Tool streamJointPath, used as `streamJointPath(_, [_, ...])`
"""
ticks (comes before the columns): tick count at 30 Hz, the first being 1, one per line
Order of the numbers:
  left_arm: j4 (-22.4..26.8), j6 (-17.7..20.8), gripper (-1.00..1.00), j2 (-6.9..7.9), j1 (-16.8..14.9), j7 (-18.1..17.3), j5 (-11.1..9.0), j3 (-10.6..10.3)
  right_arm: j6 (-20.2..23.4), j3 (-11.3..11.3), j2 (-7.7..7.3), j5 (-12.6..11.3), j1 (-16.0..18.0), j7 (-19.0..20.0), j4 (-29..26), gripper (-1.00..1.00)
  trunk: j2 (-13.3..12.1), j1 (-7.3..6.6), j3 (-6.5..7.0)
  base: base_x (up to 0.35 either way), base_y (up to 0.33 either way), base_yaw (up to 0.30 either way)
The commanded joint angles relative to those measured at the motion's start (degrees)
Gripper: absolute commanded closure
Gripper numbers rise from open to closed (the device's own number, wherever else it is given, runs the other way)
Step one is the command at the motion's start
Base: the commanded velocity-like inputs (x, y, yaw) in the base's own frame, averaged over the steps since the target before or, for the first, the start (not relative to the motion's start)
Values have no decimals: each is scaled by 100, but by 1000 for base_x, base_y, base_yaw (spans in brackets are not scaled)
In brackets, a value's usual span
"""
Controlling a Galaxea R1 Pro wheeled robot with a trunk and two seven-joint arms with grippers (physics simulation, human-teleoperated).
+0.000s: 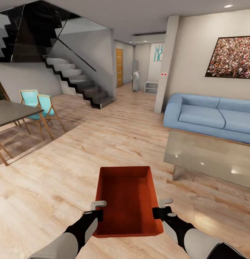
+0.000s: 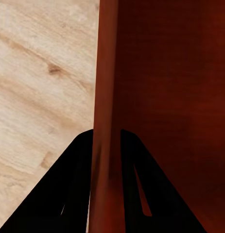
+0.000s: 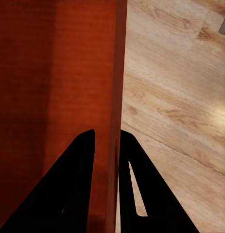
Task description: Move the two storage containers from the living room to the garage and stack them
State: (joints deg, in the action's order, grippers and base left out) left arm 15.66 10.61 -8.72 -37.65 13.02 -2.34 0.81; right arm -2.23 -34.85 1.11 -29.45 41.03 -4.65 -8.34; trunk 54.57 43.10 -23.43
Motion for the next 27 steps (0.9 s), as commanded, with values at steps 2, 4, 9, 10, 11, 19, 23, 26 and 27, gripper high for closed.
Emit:
streamJointPath(2, [-15, 46, 100, 117, 3, 51, 5, -63, -32, 85, -10, 43, 10, -89, -9, 100, 4, 4, -5, 322, 0, 0])
streamJointPath(4, [-13, 46, 100, 117, 3, 51, 5, -63, -32, 84, -7, 39, 10, -89, -9, 100, 4, 4, -5, 322, 0, 0])
streamJointPath(9, [-11, 47, 100, 117, 3, 51, 5, -63, -42, 84, -1, 39, 10, -89, -9, 100, 4, 4, -5, 322, 0, 0])
streamJointPath(10, [-11, 47, 100, 117, 3, 51, 5, -63, -44, 84, -5, 38, 10, -89, -9, 100, 4, 4, -5, 322, 0, 0])
streamJointPath(11, [-11, 47, 100, 117, 3, 51, 5, -63, -43, 84, -5, 37, 10, -89, -9, 100, 4, 4, -5, 322, 0, 0])
streamJointPath(19, [-11, 47, 100, 117, 3, 51, 5, -63, -61, 88, -31, 36, 10, -89, -9, 100, 4, 4, -5, 322, 0, 0])
streamJointPath(23, [-13, 47, 100, 117, 3, 51, 5, -63, -86, 92, -32, 36, 10, -89, -9, 100, 4, 4, -5, 322, 0, 0])
streamJointPath(26, [-19, 47, 100, 117, 3, 51, 5, -63, -92, 93, -13, 30, 10, -89, -9, 100, 4, 4, -5, 322, 0, 0])
streamJointPath(27, [-16, 47, 100, 117, 3, 51, 5, -63, -93, 91, -9, 29, 10, -89, -9, 100, 4, 4, -5, 322, 0, 0])
